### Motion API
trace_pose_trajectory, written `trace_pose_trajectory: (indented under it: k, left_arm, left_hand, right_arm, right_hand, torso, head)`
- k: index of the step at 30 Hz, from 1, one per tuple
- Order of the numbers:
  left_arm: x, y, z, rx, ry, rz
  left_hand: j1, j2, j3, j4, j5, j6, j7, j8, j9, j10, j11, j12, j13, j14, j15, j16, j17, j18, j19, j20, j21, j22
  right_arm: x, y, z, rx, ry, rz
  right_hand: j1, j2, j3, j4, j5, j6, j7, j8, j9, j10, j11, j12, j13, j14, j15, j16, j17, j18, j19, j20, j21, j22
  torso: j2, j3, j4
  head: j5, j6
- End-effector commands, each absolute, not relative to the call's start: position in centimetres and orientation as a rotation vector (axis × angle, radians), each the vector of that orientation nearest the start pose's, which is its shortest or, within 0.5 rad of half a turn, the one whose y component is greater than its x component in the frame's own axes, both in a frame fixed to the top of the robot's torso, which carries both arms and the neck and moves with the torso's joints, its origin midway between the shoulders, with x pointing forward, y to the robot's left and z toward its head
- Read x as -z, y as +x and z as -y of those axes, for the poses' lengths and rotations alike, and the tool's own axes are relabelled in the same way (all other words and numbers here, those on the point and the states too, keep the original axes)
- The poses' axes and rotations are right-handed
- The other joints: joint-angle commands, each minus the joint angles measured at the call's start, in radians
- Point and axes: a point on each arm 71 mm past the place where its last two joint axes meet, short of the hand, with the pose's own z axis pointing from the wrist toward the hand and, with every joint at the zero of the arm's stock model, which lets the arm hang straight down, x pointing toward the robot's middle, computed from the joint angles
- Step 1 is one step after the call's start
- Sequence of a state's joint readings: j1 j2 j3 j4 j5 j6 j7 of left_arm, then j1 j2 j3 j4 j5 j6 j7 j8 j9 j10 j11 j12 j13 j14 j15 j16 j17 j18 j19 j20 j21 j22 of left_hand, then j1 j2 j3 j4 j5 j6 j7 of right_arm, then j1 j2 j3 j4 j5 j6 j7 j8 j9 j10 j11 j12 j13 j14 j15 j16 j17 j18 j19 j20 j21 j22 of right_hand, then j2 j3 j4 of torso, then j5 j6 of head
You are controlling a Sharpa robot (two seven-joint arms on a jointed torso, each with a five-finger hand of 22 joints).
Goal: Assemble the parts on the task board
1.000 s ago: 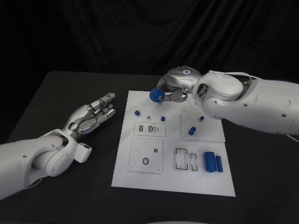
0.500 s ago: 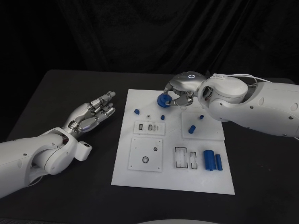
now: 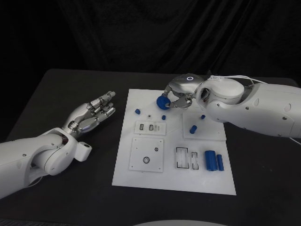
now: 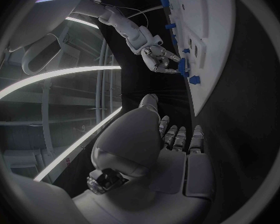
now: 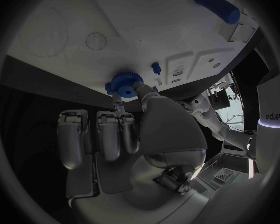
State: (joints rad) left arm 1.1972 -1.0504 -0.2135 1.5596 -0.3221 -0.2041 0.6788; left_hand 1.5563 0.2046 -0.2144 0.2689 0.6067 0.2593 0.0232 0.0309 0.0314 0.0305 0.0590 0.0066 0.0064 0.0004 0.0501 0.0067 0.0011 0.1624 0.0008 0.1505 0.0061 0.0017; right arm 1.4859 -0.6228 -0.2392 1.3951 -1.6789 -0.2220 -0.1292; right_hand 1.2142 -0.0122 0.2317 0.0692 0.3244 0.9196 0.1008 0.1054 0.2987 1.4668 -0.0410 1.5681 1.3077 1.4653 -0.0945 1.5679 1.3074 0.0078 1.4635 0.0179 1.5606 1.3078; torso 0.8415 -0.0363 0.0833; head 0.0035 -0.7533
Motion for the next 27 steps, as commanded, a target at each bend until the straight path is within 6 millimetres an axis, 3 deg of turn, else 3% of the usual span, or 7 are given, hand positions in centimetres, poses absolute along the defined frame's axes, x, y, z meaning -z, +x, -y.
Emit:
trace_pose_trajectory:
  k: [1,10,16,23,27]
  left_arm:
    - [20.06,43.73,-28.57,1.626,-0.571,-1.312]
    - [20.08,43.75,-28.59,1.626,-0.572,-1.315]
    - [20.09,43.76,-28.56,1.627,-0.573,-1.316]
    - [20.09,43.76,-28.62,1.626,-0.574,-1.317]
    - [20.11,43.78,-28.61,1.627,-0.574,-1.318]
  left_hand:
    - [0.009,-0.001,0.006,0.002,0.005,-0.002,0.003,0.001,0.001,0.000,0.010,0.001,0.001,0.000,0.005,-0.007,-0.001,0.010,-0.001,0.007,-0.006,-0.002]
    - [0.009,0.000,0.008,0.001,0.005,-0.002,0.002,0.001,0.001,0.000,0.012,0.001,0.001,0.000,0.007,-0.007,-0.001,0.010,-0.001,0.009,-0.006,-0.002]
    - [0.009,0.000,0.008,0.001,0.005,-0.002,0.002,0.001,0.001,0.000,0.012,0.001,0.001,0.000,0.007,-0.007,-0.001,0.010,-0.001,0.009,-0.006,-0.002]
    - [0.009,0.000,0.008,0.001,0.005,-0.002,0.002,0.001,0.001,0.000,0.012,0.001,0.001,0.000,0.007,-0.007,-0.001,0.010,-0.001,0.009,-0.006,-0.002]
    - [0.009,0.000,0.008,0.001,0.005,-0.002,0.002,0.001,0.001,0.000,0.012,0.001,0.001,0.000,0.007,-0.007,-0.001,0.010,-0.001,0.009,-0.006,-0.002]
  right_arm:
    - [12.24,52.27,12.26,-0.445,-0.616,-1.520]
    - [12.31,52.29,11.71,-0.450,-0.625,-1.522]
    - [12.34,52.32,11.49,-0.451,-0.630,-1.524]
    - [12.40,52.38,11.36,-0.448,-0.635,-1.531]
    - [12.39,52.39,11.33,-0.449,-0.635,-1.530]
  right_hand:
    - [0.003,0.012,0.001,0.003,-0.006,0.049,-0.059,0.003,0.012,0.104,-0.003,0.003,0.263,0.105,-0.006,0.003,0.263,-0.005,0.102,-0.005,0.001,0.259]
    - [0.002,0.011,0.003,0.003,-0.018,0.038,-0.057,-0.009,0.009,0.104,-0.001,0.003,0.263,0.105,-0.004,0.003,0.263,-0.005,0.101,-0.004,0.000,0.259]
    - [-0.001,0.009,0.006,0.007,-0.027,0.005,-0.052,-0.035,-0.001,0.104,0.003,0.003,0.263,0.105,-0.001,0.003,0.263,-0.003,0.098,-0.001,-0.006,0.256]
    - [0.000,-0.003,0.018,0.007,-0.025,-0.116,-0.042,-0.045,-0.046,0.104,0.012,0.003,0.263,0.105,0.006,0.003,0.263,0.005,0.082,0.006,-0.035,0.245]
    - [-0.001,-0.006,0.017,0.006,-0.053,-0.173,-0.043,-0.045,-0.071,0.104,0.011,0.003,0.263,0.104,0.007,-0.003,0.256,0.008,0.076,0.007,-0.046,0.241]
  torso:
    - [-0.001,-0.0011,0.0018]
    - [-0.001,-0.0007,-0.0003]
    - [-0.001,-0.0005,-0.0010]
    - [-0.001,-0.0011,-0.0011]
    - [-0.001,-0.0013,-0.0007]
  head:
    - [-0.002,-0.001]
    - [-0.001,-0.003]
    - [0.000,-0.003]
    - [0.000,-0.004]
    - [0.001,-0.005]
